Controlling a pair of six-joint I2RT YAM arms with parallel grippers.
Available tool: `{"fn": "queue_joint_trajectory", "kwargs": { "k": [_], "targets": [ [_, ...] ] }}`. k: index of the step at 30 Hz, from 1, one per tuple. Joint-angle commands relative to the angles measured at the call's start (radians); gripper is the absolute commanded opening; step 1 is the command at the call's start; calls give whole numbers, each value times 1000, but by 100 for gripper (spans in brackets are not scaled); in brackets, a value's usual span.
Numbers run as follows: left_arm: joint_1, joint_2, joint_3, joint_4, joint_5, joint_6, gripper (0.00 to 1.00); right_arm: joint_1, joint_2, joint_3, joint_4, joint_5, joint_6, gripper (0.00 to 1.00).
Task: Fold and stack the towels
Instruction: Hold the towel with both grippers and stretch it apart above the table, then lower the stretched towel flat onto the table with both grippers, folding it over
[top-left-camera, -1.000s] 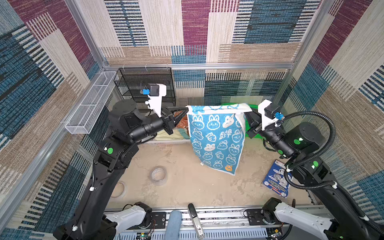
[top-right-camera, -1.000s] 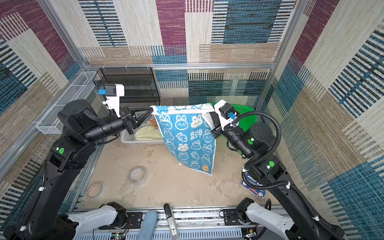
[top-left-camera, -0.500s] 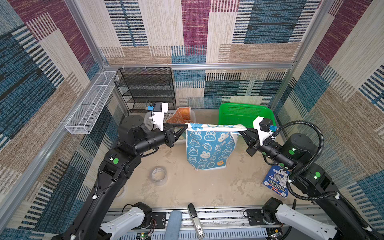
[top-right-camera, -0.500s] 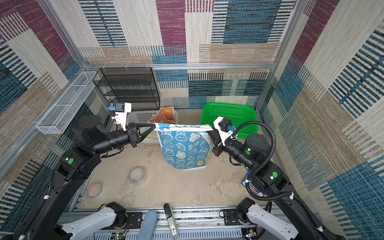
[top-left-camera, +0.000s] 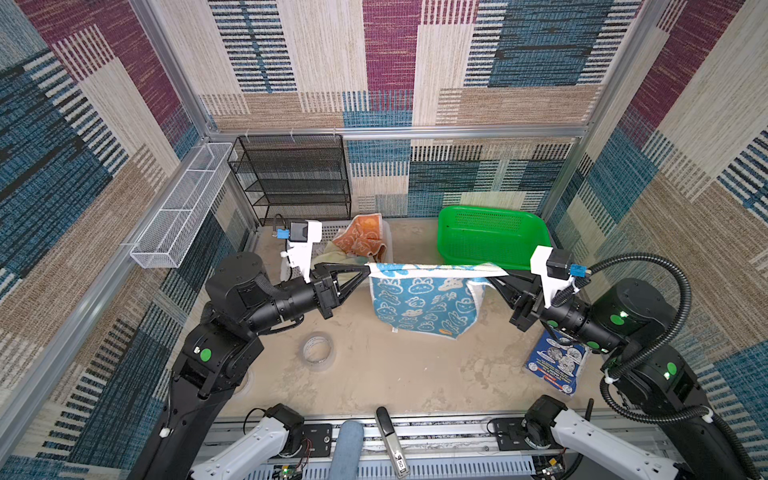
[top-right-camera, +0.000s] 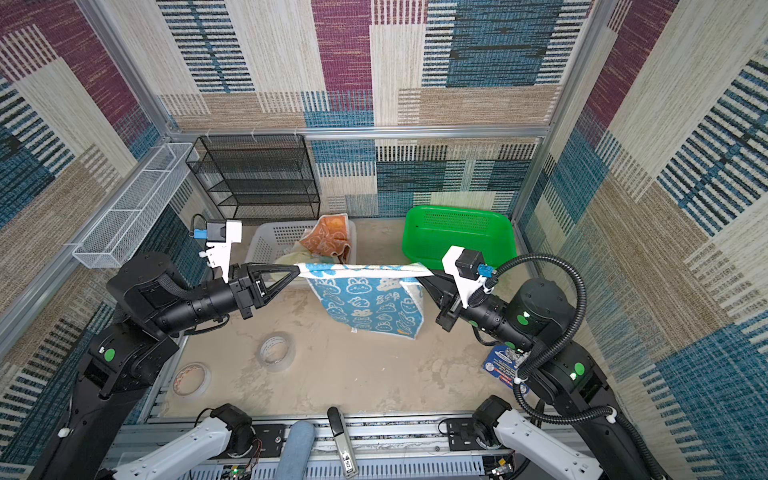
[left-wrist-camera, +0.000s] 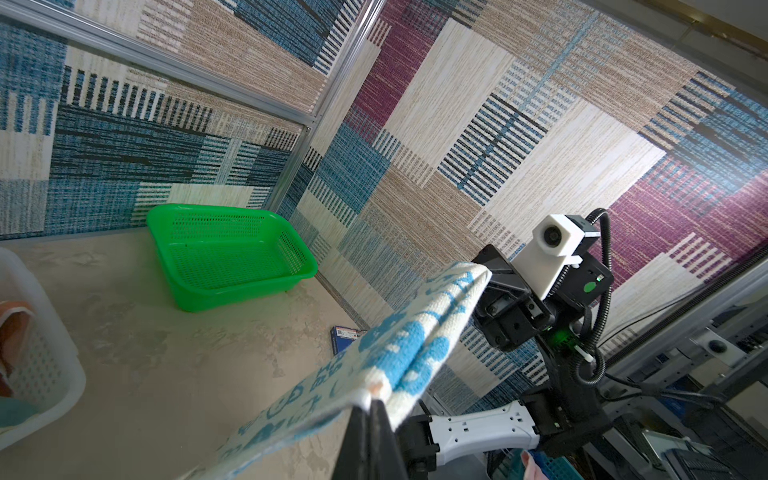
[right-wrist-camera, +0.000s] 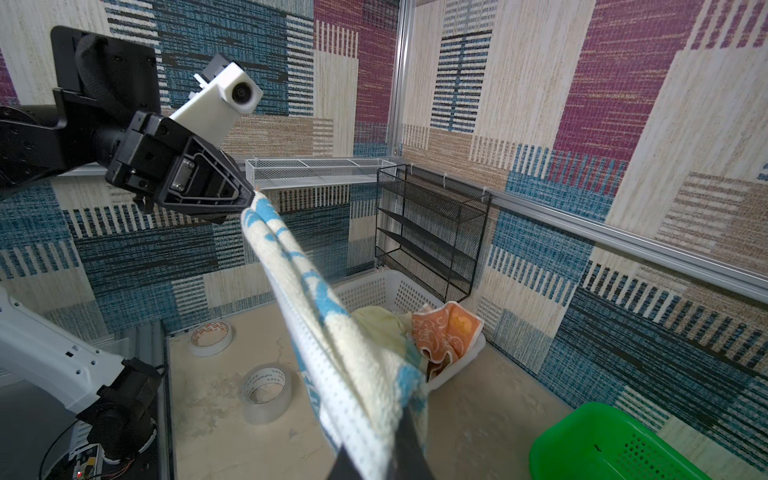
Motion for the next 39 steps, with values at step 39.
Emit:
{"fn": "queue_joint_trajectory", "kwargs": {
  "k": [39],
  "targets": [
    [23,651,-114,251,-405,174,0,-146,508,-406,377,410,138,0]
  ]
}}
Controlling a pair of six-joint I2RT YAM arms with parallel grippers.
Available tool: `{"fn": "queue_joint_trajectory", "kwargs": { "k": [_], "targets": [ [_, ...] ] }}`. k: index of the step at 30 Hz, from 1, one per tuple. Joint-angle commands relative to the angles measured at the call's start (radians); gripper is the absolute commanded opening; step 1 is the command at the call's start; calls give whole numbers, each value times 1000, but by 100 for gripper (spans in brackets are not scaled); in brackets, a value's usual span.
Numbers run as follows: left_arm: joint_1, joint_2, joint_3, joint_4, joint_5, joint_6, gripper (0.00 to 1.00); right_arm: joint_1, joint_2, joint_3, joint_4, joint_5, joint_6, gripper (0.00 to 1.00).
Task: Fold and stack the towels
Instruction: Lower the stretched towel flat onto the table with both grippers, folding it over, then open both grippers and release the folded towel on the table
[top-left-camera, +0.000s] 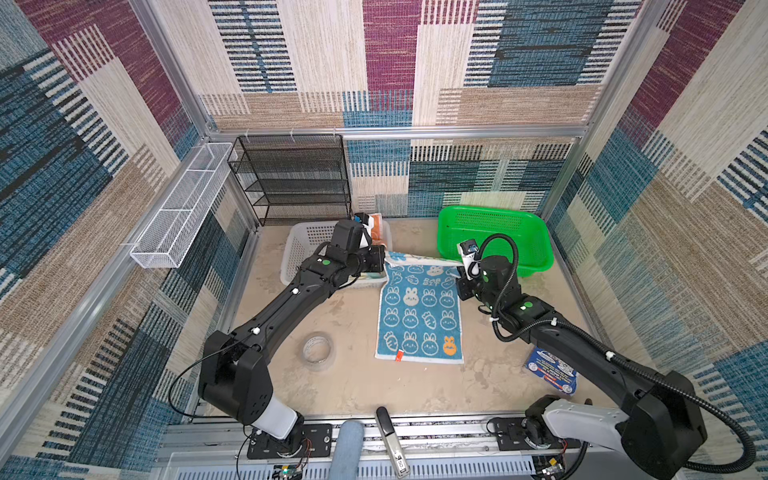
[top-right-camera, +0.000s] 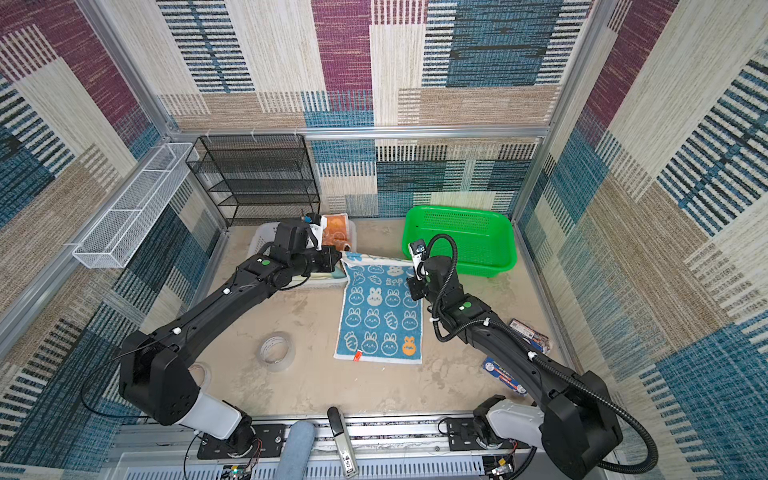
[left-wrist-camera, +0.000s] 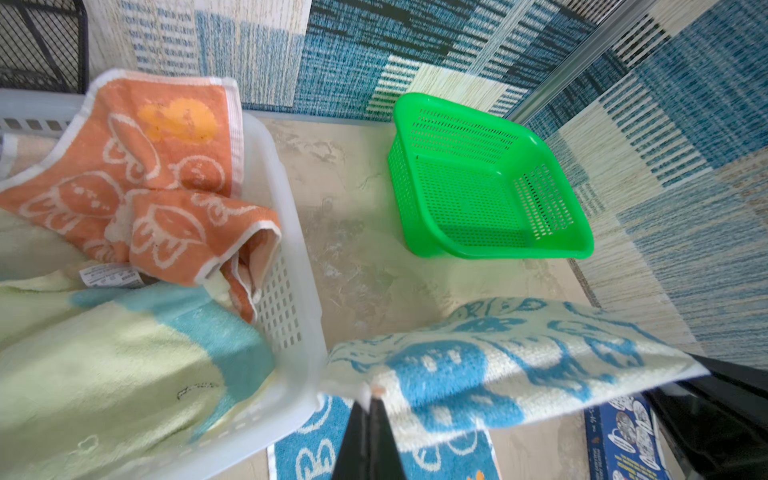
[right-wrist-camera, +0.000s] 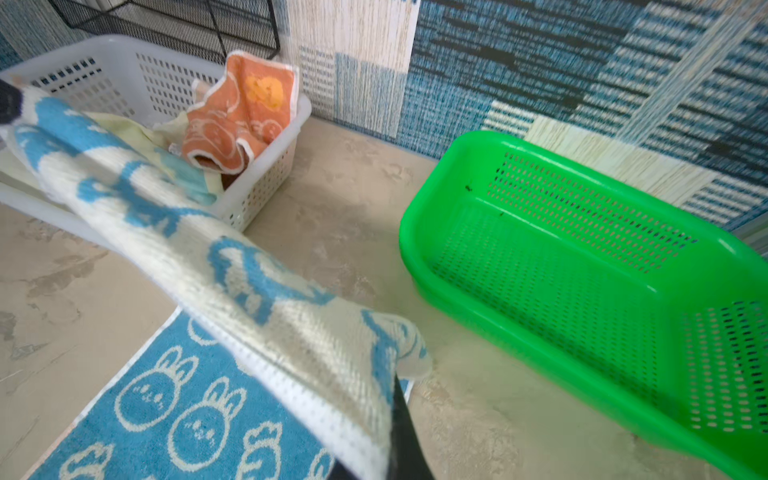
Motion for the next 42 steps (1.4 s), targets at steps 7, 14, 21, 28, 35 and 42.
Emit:
{"fn": "queue_joint_trajectory", "kwargs": {
  "k": [7,14,21,28,35,42],
  "targets": [
    [0,-56,-163,60,81,-14,0,-3,-18,-126,4,-158,210,0],
    [-6,-95,-219,-30,114,-44,0,-1,-82,-207,-28,-263,286,0],
    [-18,-91,-268,-102,150,-58,0,1,-100,-273,-72,-353,327,0],
    [-34,-103,-340,-107,175,-82,0,9,-174,-307,-134,-369,357,0],
    [-42,-112,-371,-111,167,-90,0,16,-191,-327,-137,-426,394,0],
    [-52,-76,-424,-43,174,-90,0,68,-195,-406,-98,-458,461,9]
  ]
}}
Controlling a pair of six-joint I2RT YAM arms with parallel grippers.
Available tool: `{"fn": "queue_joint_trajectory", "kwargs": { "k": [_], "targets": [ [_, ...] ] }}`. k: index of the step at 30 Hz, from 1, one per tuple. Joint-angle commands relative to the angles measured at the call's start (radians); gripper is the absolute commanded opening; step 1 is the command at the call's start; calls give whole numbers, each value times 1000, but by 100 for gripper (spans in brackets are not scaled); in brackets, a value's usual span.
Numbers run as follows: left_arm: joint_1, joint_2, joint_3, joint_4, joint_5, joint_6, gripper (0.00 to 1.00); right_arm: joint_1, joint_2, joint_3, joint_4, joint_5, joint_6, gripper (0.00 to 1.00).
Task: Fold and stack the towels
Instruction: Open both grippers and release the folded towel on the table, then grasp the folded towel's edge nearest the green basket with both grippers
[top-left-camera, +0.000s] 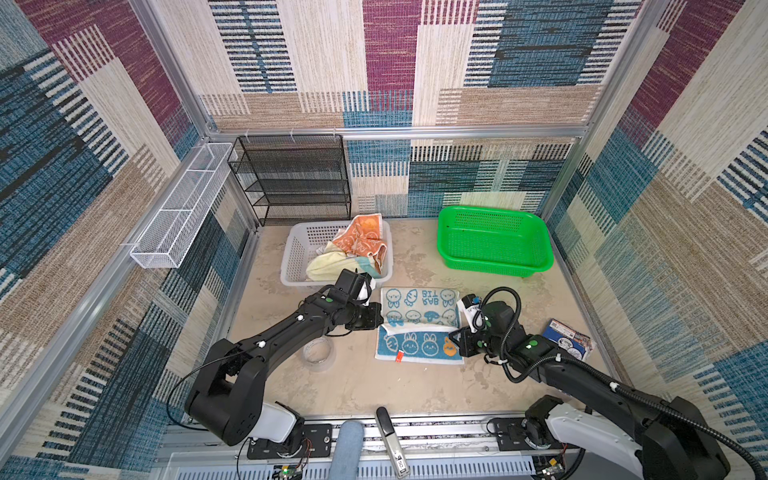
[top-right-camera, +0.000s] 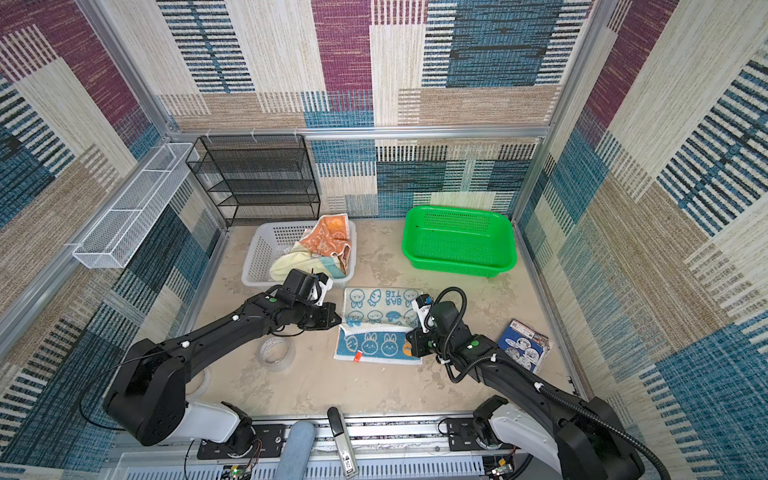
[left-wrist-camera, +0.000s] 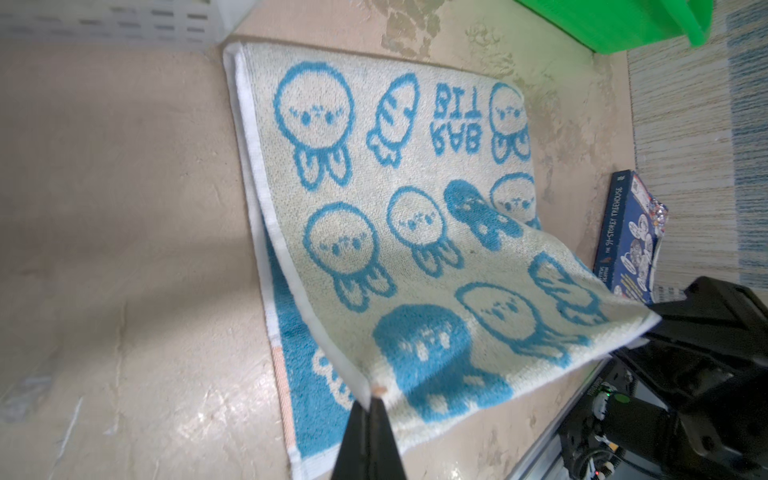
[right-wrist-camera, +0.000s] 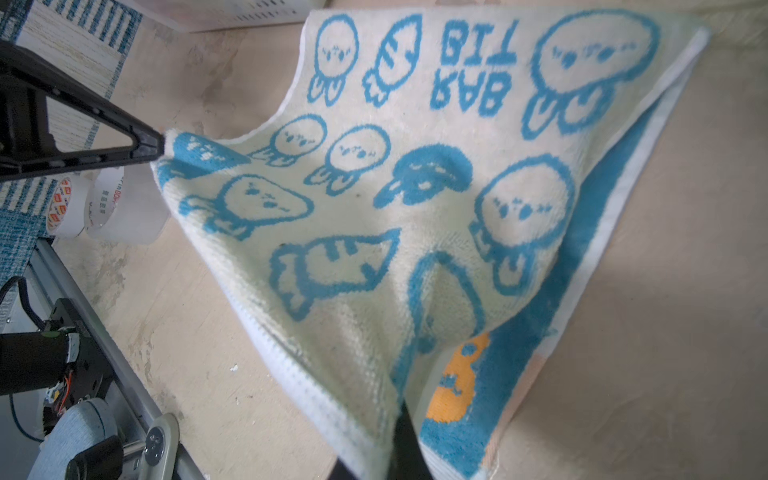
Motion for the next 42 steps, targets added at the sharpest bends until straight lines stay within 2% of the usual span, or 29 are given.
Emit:
{"fn": "queue_joint_trajectory", "kwargs": {
  "k": [1,2,6,10,13,14,15,18,20,23,28,34,39,42],
  "targets": [
    [-4,14,-27,41,-14,-7,0,28,-3,-31,40,-17,64,12],
    [-5,17,-35,52,-16,-8,0,41,1,-43,51,-17,79,16],
    [-9,23,-69,81,-26,-10,0,66,23,-82,64,-8,119,21],
    [-15,17,-91,90,-24,-9,0,76,0,-107,55,9,150,37],
    [-19,-8,-111,88,-26,-8,23,75,-65,-109,30,23,163,58],
    [-20,-22,-115,79,-34,-6,31,75,-93,-108,19,29,168,71],
    [-21,-37,-117,64,-48,-3,41,75,-118,-101,8,38,171,77],
    [-21,-88,-108,15,-87,12,61,75,-177,-75,-13,79,178,83],
    [-21,-137,-101,-6,-127,20,73,75,-182,-45,-14,120,179,83],
    [-21,-179,-70,-13,-168,35,82,75,-122,15,-2,209,185,82],
    [-21,-148,15,-4,-191,69,81,36,46,116,11,381,217,77],
    [-21,-47,103,69,-134,85,78,-80,217,156,147,405,171,73],
    [-22,64,191,62,-99,101,77,-110,377,192,292,413,107,67],
    [-27,114,229,59,-79,106,76,-128,482,235,318,443,87,60]
  ]
}}
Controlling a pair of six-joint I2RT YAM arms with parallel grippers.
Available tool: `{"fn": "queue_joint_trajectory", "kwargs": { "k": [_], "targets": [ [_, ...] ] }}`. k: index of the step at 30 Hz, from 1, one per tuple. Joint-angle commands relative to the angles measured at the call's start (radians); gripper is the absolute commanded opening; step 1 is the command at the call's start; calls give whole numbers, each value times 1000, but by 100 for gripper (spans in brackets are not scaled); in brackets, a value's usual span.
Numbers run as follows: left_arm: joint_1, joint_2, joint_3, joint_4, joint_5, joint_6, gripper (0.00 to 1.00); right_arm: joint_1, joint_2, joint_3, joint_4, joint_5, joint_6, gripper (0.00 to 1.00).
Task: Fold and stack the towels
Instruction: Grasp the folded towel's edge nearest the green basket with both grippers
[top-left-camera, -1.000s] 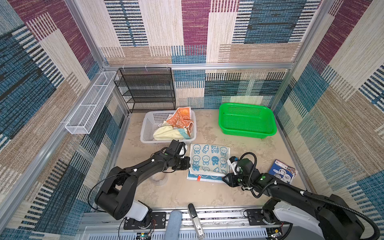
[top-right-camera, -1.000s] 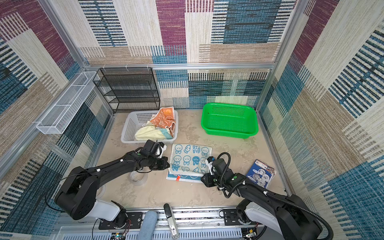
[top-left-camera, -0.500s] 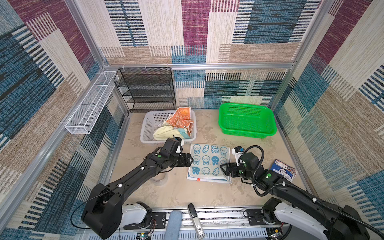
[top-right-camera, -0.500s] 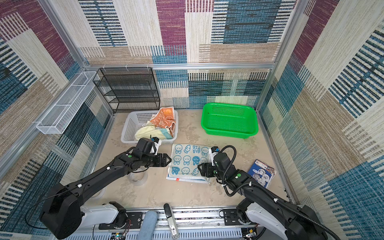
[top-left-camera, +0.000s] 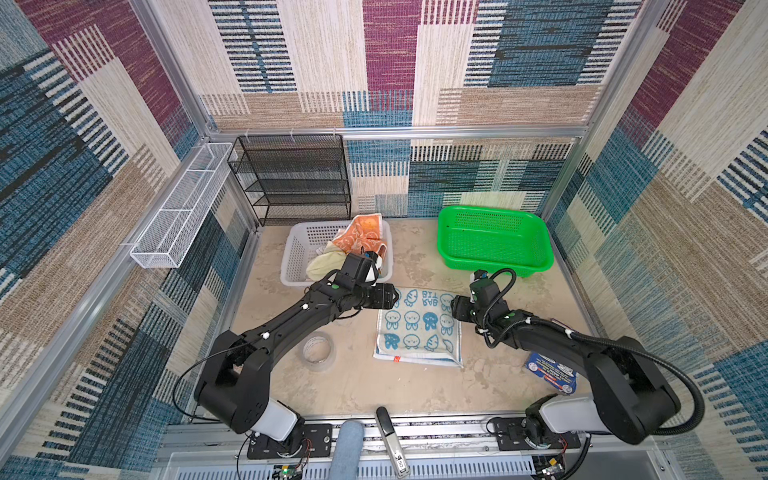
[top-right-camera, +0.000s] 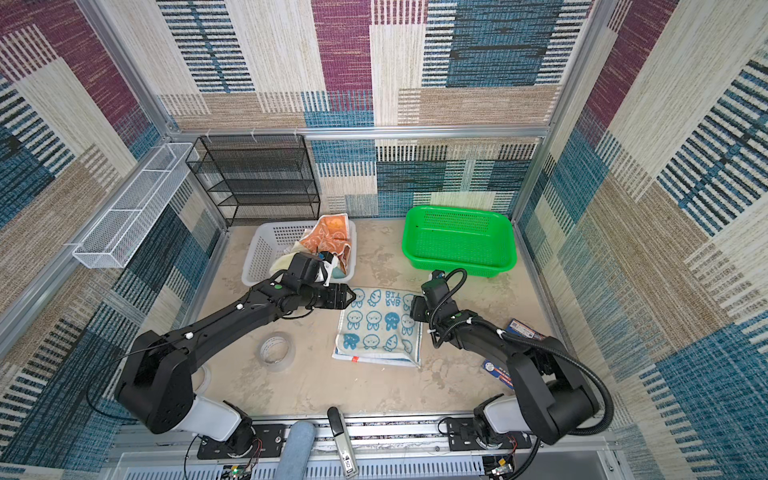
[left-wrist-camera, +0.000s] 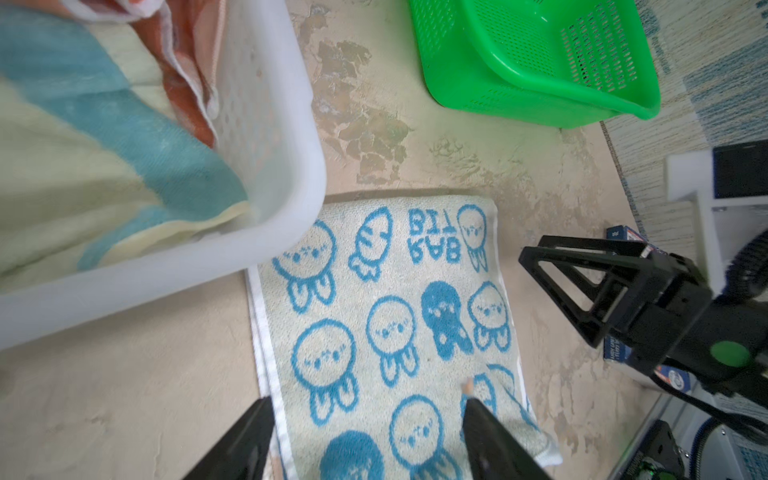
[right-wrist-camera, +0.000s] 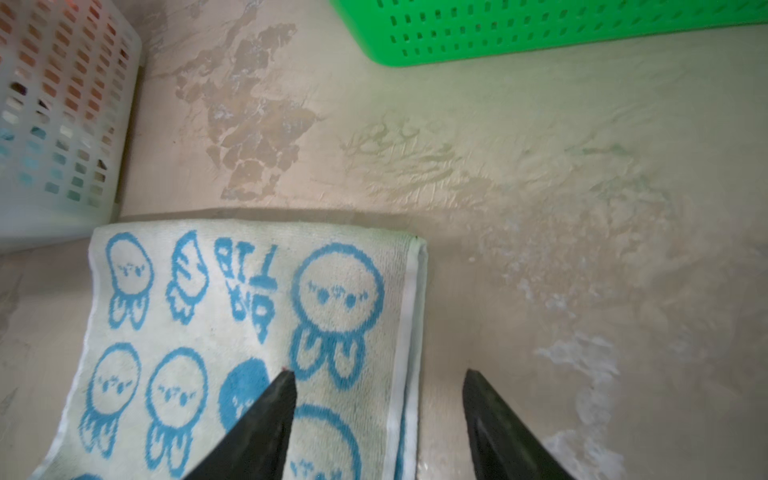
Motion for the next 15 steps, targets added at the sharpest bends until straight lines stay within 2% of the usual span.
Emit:
{"fn": "queue_joint_trajectory", "kwargs": {
  "k": [1,5,10,12,15],
  "targets": [
    [-4,38,37,11,40,34,76,-17,83,41,117,57,-39,58],
    [-9,65,59,7,28,45,76,-39,155,47,198,37,-49,55],
    [-13,96,101,-13,10,64,76,-44,232,83,206,21,-56,49],
    [-16,111,119,-25,6,76,76,-44,250,80,221,10,-54,43],
    [-20,138,153,-41,2,93,76,-45,272,82,229,15,-49,20]
  ]
}}
